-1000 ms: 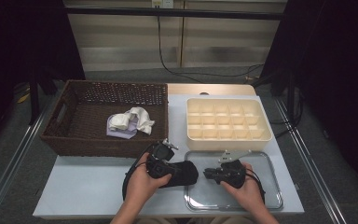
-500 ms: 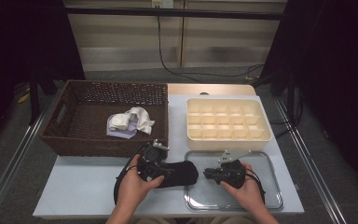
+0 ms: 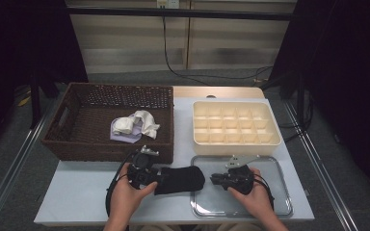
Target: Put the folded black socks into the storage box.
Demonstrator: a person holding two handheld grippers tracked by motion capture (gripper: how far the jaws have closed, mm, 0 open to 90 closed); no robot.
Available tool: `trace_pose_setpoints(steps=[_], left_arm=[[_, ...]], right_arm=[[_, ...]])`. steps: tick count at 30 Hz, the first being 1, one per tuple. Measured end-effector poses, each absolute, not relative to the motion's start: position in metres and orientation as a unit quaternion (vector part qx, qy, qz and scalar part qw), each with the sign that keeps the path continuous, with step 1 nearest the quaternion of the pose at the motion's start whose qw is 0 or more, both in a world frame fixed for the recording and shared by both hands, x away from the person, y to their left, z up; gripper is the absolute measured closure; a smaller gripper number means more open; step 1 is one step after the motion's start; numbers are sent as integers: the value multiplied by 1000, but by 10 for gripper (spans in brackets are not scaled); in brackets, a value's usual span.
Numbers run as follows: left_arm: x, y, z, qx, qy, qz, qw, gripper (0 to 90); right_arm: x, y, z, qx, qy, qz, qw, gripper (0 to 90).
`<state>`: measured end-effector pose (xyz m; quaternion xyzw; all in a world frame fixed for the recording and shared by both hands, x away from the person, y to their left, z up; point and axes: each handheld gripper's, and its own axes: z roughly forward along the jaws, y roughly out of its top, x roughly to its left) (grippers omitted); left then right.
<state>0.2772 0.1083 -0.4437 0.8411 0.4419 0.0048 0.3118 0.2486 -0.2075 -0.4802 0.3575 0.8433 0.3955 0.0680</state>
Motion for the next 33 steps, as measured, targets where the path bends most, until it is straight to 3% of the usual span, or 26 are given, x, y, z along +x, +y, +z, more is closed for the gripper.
trace_pose_setpoints(steps=[23,33], left_arm=[[275,112,-461,835,454,1,311,521],[273,110,-463,839,447,8,311,595]], right_arm=[[248,-207,-480,354,845,393,71,828],[248,-207,-480,354,845,394,72,824]])
